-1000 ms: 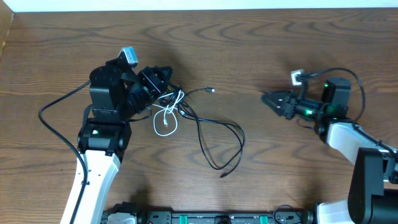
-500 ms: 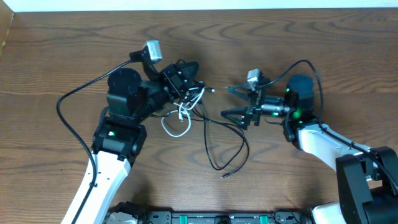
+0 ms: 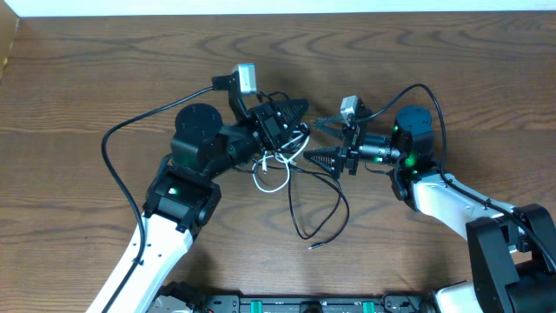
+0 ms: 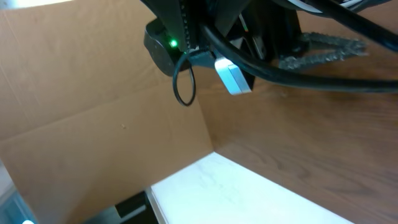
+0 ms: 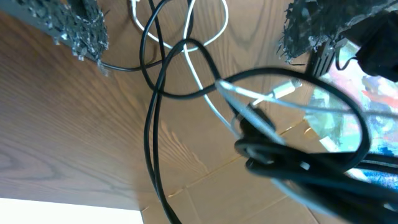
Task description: Untangle cables
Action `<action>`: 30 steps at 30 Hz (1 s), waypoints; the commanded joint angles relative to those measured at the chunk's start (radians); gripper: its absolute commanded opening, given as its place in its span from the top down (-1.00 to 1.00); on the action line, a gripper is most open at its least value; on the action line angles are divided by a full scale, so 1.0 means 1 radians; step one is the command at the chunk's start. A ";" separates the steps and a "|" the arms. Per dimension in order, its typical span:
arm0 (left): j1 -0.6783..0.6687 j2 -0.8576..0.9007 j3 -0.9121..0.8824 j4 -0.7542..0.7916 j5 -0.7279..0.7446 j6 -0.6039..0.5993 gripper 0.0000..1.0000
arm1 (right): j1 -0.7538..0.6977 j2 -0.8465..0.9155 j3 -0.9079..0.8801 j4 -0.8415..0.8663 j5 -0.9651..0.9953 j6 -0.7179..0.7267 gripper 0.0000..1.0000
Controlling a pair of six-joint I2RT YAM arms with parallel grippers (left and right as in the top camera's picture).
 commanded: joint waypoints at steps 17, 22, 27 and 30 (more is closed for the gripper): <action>-0.042 -0.009 0.029 0.011 0.037 -0.021 0.85 | 0.004 0.008 0.001 0.119 0.155 0.285 -0.67; -0.050 -0.009 0.028 0.011 0.042 -0.029 0.85 | 0.005 0.008 0.001 0.096 0.268 0.424 -0.59; -0.078 -0.009 0.028 0.016 0.042 -0.028 0.85 | 0.032 0.008 0.001 0.052 0.390 0.510 -0.58; -0.081 -0.009 0.029 0.030 0.042 -0.028 0.85 | 0.051 0.008 0.001 -0.011 0.479 0.510 -0.58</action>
